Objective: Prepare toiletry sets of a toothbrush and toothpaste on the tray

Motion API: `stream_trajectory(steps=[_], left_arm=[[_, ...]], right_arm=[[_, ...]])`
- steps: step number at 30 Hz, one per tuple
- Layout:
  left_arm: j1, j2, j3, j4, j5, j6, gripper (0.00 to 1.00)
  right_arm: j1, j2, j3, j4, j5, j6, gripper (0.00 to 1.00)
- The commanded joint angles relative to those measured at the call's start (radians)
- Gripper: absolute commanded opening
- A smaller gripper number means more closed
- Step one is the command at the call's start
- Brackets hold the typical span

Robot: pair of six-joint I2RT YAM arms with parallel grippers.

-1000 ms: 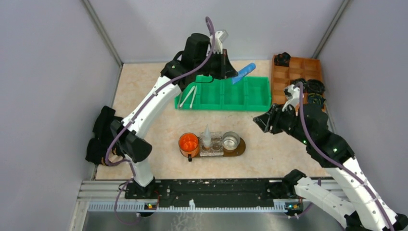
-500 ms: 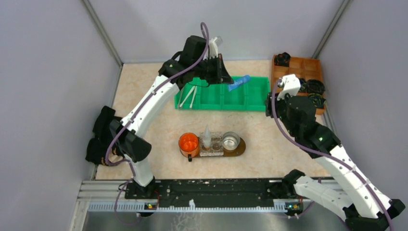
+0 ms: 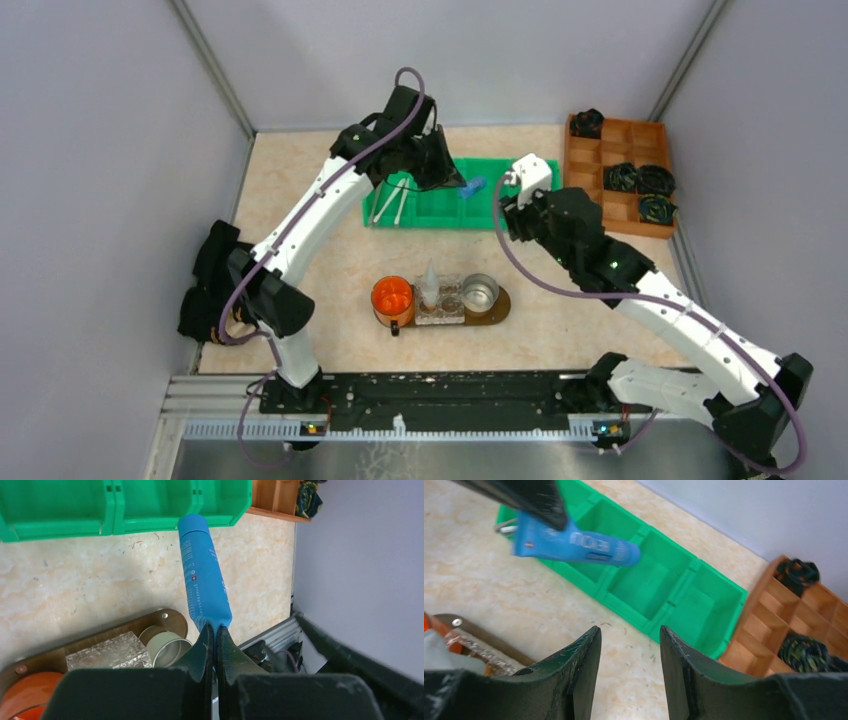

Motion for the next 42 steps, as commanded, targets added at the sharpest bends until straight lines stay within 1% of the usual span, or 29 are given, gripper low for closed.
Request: stream_trajectory(steps=[1, 8, 12, 16, 26, 34, 42], left_arm=[[0.004, -0.008, 0.029, -0.071, -0.062, -0.155, 0.00], [0.005, 0.016, 0.028, -0.050, -0.051, -0.267, 0.00], [0.006, 0.031, 0.025, -0.038, -0.021, -0.320, 0.00], [0.004, 0.023, 0.003, -0.013, 0.017, -0.350, 0.00], [0.005, -0.024, -0.050, 0.018, 0.050, -0.382, 0.00], [0.005, -0.083, -0.085, 0.030, 0.036, -0.378, 0.00], [0.002, -0.130, -0.128, 0.036, 0.041, -0.380, 0.00]], right_arm=[[0.107, 0.037, 0.054, 0.108, -0.009, -0.065, 0.47], [0.257, 0.068, 0.023, 0.246, 0.092, -0.129, 0.46], [0.296, 0.059, -0.020, 0.351, 0.169, -0.150, 0.43], [0.298, 0.067, -0.055, 0.407, 0.189, -0.154, 0.43], [0.298, 0.150, -0.034, 0.435, 0.210, -0.143, 0.40], [0.298, 0.186, -0.012, 0.415, 0.271, -0.145, 0.38], [0.298, 0.208, -0.001, 0.418, 0.313, -0.146, 0.32]])
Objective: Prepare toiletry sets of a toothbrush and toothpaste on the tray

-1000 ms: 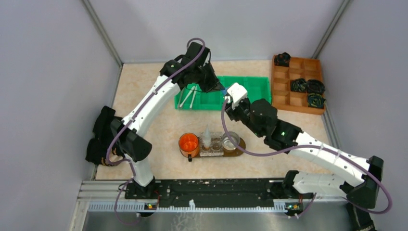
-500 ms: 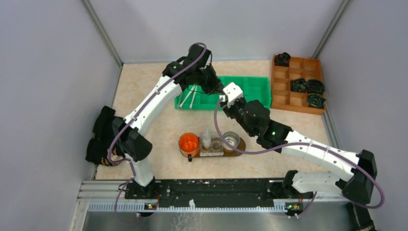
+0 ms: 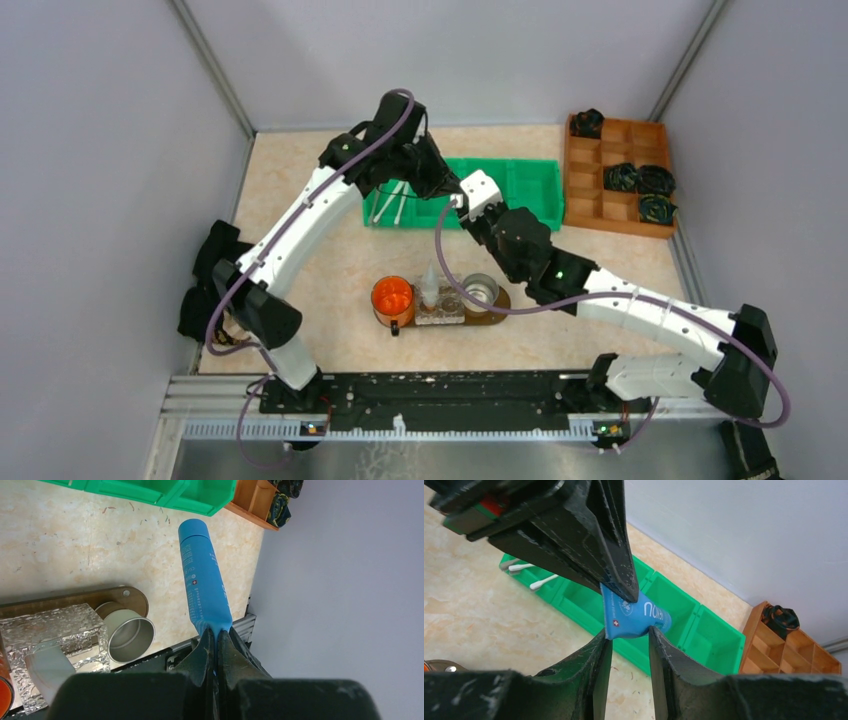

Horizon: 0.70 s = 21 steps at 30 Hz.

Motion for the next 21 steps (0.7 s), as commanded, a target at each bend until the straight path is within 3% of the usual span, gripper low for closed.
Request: stream_trajectory(steps=[1, 6, 10, 12, 16, 21], left_arm=[[0.001, -0.053, -0.036, 0.023, 0.019, -0.082, 0.00], [-0.005, -0.080, -0.073, 0.040, 0.028, -0.083, 0.00], [-0.006, -0.090, -0.083, 0.047, 0.046, -0.082, 0.00], [-0.007, -0.093, -0.083, 0.050, 0.053, -0.081, 0.00], [-0.007, -0.100, -0.084, 0.056, 0.061, -0.077, 0.00], [-0.004, -0.110, -0.083, 0.057, 0.047, -0.063, 0.00]], right_arm=[[0.010, 0.023, 0.050, 0.041, 0.034, 0.000, 0.32], [0.010, 0.057, 0.071, 0.047, 0.033, -0.003, 0.32], [0.009, 0.081, 0.082, 0.065, 0.033, -0.003, 0.45], [0.010, 0.095, 0.089, 0.071, 0.026, -0.002, 0.46], [0.011, 0.116, 0.101, 0.074, 0.027, 0.004, 0.30], [0.010, 0.111, 0.107, 0.067, 0.031, 0.007, 0.18]])
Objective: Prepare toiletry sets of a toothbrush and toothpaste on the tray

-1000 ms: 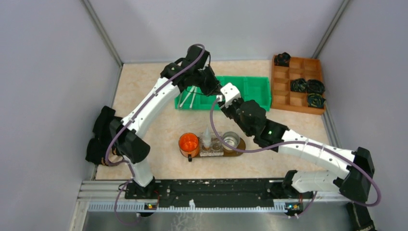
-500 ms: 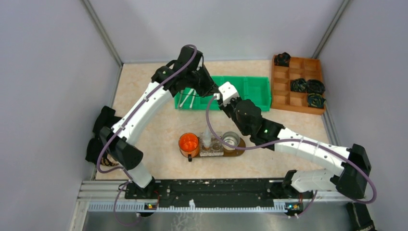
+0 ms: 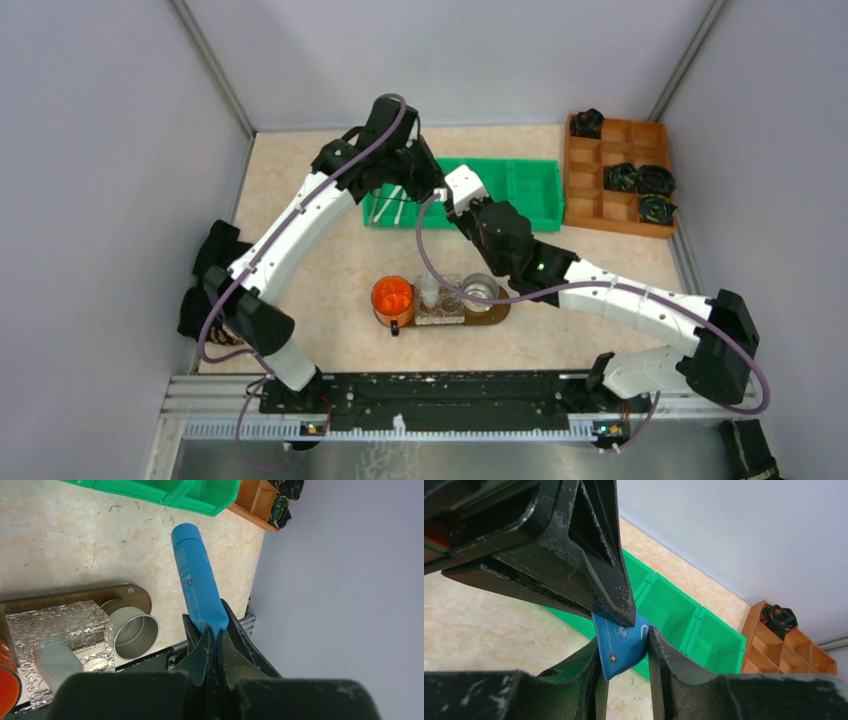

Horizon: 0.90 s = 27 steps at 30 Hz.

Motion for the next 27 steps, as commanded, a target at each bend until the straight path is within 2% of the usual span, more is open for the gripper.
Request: stream_trajectory(steps=[1, 8, 10, 12, 15, 19, 21, 27], left_arm=[[-0.007, -0.044, 0.001, 0.028, 0.039, -0.052, 0.00], [0.012, -0.032, -0.005, 0.040, -0.024, -0.026, 0.00], [0.023, -0.021, -0.004, 0.058, -0.016, -0.009, 0.09], [0.034, -0.007, 0.002, 0.073, 0.011, 0.003, 0.12], [0.045, 0.003, -0.002, 0.117, 0.037, 0.028, 0.39], [0.060, -0.013, -0.038, 0.194, 0.061, 0.057, 0.63], [0.070, -0.026, -0.065, 0.229, 0.061, 0.061, 0.66], [0.116, -0.056, -0.116, 0.261, 0.019, 0.083, 0.67]], right_arm=[[0.007, -0.006, 0.047, 0.044, -0.006, 0.014, 0.16], [0.008, -0.059, 0.049, 0.038, 0.007, 0.012, 0.13], [0.008, -0.073, 0.049, 0.032, 0.006, 0.013, 0.13], [0.008, -0.085, 0.044, 0.026, 0.006, 0.016, 0.13], [0.008, -0.103, 0.038, 0.016, 0.008, 0.026, 0.12], [0.008, -0.127, 0.019, 0.009, 0.010, 0.037, 0.12], [0.008, -0.140, 0.014, 0.005, 0.008, 0.048, 0.12], [0.008, -0.177, 0.037, -0.044, -0.021, 0.086, 0.12]])
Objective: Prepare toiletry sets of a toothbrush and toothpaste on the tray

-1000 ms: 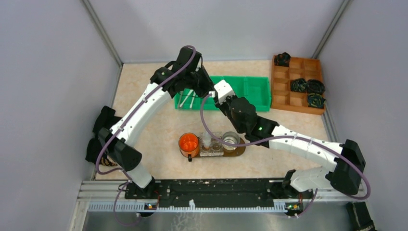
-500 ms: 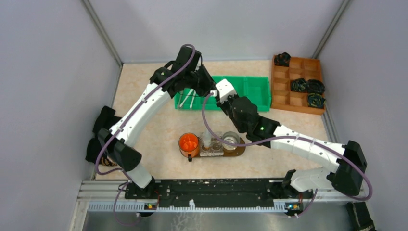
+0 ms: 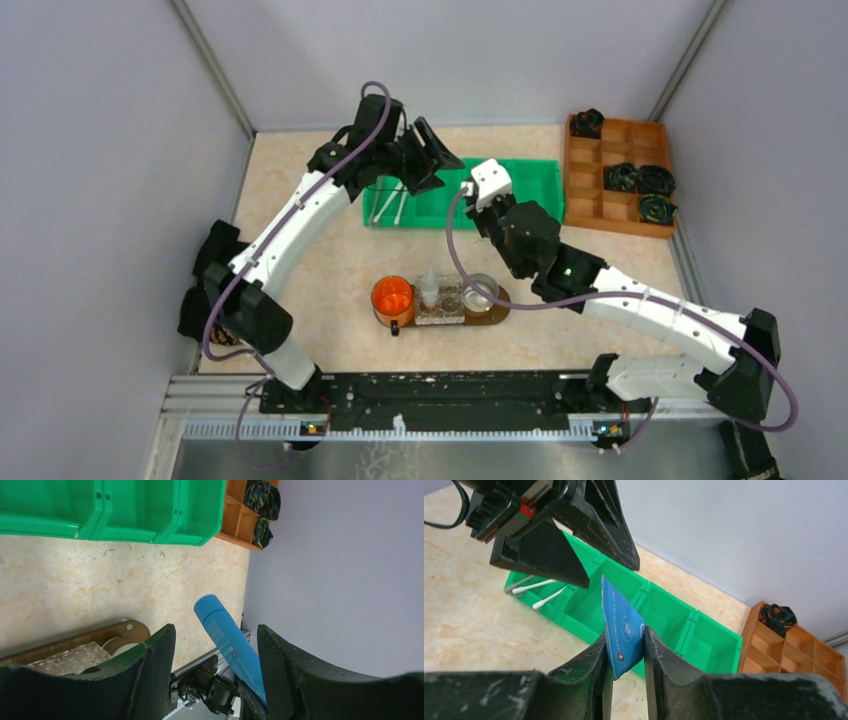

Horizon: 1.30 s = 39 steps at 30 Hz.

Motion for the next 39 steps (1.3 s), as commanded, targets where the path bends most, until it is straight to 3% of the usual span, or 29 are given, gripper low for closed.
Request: stream_trajectory(steps=[1, 20, 29, 39], left_arm=[[0.038, -0.061, -0.036, 0.046, -0.046, 0.027, 0.67], [0.105, -0.187, -0.221, 0.097, -0.078, 0.098, 0.64], [0.112, -0.204, -0.260, 0.114, -0.072, 0.109, 0.63], [0.114, -0.203, -0.286, 0.125, -0.063, 0.115, 0.61]], right_arm=[[0.009, -0.065, 0.045, -0.025, -0.036, 0.061, 0.12], [0.008, -0.225, 0.150, -0.398, -0.473, 0.455, 0.12], [0.008, -0.220, 0.176, -0.531, -0.575, 0.490, 0.12], [0.008, -0.238, 0.060, -0.452, -0.615, 0.437, 0.12]])
